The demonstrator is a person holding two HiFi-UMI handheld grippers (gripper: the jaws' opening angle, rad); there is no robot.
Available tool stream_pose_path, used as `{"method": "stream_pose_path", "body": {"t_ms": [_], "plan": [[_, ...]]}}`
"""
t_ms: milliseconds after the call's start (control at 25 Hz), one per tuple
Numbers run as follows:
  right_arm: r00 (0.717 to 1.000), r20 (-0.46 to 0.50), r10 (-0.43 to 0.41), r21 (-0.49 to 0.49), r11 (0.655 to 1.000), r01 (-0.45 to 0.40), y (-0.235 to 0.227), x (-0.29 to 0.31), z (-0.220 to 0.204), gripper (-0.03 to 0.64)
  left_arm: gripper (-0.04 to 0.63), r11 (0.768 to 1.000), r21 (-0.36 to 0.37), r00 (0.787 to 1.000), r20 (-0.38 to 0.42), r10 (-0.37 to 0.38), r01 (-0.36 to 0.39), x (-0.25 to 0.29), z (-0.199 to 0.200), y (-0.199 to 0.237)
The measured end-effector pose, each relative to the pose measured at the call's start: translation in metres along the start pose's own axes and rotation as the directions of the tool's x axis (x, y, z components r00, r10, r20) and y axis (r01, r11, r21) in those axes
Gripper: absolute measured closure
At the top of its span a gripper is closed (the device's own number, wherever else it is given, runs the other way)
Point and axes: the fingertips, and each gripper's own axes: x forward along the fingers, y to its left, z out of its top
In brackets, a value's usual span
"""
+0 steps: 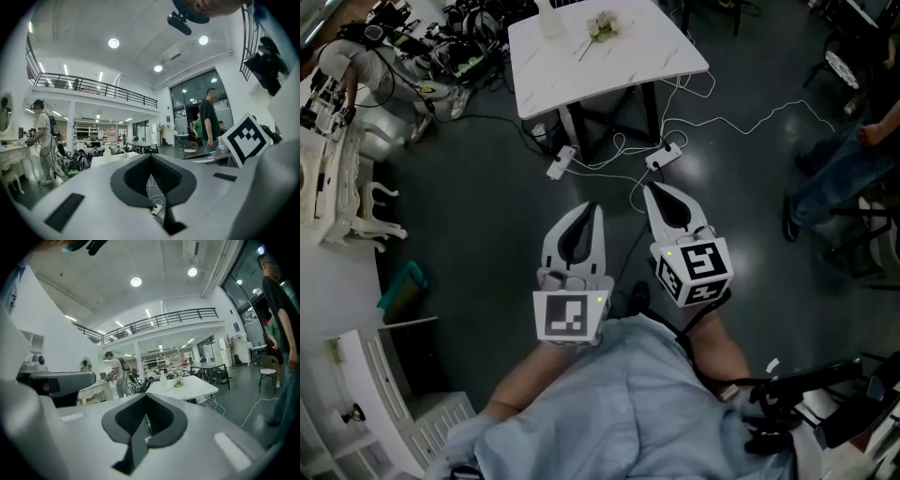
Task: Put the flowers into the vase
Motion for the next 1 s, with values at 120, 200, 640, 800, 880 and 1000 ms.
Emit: {"method": "stream_pose_path", "body": {"t_ms": [120, 200, 640, 800, 880, 1000], "plan": [[1.000, -0.023, 0.008, 0.011, 1.000, -0.008, -0.011, 0.013, -0.006, 0.614, 0.592, 1.000, -0.008, 1.000, -0.013, 0.028, -0.028, 0.008, -0.005, 0.003], [0.999, -0.046, 0.029, 0.009, 1.000, -0.028, -0.011, 0.024, -0.010, 0.614, 0.592, 0.999, -0.012, 0.998, -0.023, 0.053, -0.053, 0.013, -0.009, 0.011], [0.994, -0.104, 0.034, -0.024, 0.999, -0.037, -0.031, 0.144, -0.010, 0.614, 0.591, 0.992, -0.057, 0.993, -0.014, 0.116, -0.116, 0.082, -0.028, 0.101], [0.994, -0.105, 0.010, -0.015, 1.000, -0.011, -0.044, 0.207, 0.002, 0.614, 0.592, 0.995, -0.059, 0.997, 0.005, 0.082, -0.082, 0.135, -0.023, 0.147], [0.994, -0.106, -0.007, -0.012, 1.000, 0.006, -0.050, 0.242, 0.012, 0.614, 0.592, 0.998, -0.043, 0.999, 0.013, 0.053, -0.052, 0.162, -0.016, 0.170], [0.994, -0.106, -0.029, -0.011, 1.000, 0.028, -0.055, 0.291, 0.023, 0.614, 0.592, 0.998, -0.050, 0.999, 0.016, 0.028, -0.028, 0.195, -0.011, 0.206]]}}
